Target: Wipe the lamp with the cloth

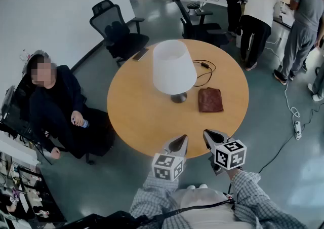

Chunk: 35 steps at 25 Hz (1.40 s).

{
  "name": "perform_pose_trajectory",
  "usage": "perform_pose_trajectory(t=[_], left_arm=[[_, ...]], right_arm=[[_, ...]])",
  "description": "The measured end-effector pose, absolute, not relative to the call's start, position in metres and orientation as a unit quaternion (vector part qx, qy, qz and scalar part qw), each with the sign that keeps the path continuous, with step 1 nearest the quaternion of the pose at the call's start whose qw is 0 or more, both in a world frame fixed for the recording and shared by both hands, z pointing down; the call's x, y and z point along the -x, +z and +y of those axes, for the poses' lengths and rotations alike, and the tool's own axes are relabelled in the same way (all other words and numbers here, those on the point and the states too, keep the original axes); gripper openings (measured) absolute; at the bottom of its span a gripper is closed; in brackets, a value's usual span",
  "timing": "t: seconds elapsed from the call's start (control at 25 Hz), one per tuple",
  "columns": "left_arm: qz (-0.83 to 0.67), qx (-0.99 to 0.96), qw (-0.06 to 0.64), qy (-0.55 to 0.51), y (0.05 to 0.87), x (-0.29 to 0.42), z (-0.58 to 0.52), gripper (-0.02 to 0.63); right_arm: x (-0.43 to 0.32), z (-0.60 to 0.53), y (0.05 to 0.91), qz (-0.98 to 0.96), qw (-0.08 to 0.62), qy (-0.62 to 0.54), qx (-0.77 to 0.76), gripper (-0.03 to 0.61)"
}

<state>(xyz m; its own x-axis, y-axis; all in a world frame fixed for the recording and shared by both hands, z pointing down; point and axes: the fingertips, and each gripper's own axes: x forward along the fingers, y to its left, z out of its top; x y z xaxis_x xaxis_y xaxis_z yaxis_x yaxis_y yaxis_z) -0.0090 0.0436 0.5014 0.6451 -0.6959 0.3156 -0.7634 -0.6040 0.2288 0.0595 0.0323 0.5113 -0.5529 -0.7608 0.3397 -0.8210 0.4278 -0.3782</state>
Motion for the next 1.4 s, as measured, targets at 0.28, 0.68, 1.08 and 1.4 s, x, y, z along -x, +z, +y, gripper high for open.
perform_pose_trajectory(t=[0.28,0.68,1.08,1.4], left_arm=[[-0.406,-0.892,0.171,0.098,0.5,0.005,0.045,-0.003],[-0.405,-0.893,0.172,0.1,0.501,0.003,0.047,-0.003],[-0.404,-0.892,0.174,0.1,0.503,0.002,0.048,-0.003],[-0.41,-0.89,0.175,0.097,0.503,0.003,0.048,-0.003]], right_arm=[[-0.061,0.034,0.513,-0.843,0.061,0.255,-0.47,0.0],[-0.068,0.034,0.512,-0.832,0.046,0.267,-0.484,0.002],[-0.07,0.033,0.514,-0.829,0.042,0.273,-0.486,0.002],[-0.072,0.037,0.511,-0.83,0.042,0.271,-0.486,0.002]])
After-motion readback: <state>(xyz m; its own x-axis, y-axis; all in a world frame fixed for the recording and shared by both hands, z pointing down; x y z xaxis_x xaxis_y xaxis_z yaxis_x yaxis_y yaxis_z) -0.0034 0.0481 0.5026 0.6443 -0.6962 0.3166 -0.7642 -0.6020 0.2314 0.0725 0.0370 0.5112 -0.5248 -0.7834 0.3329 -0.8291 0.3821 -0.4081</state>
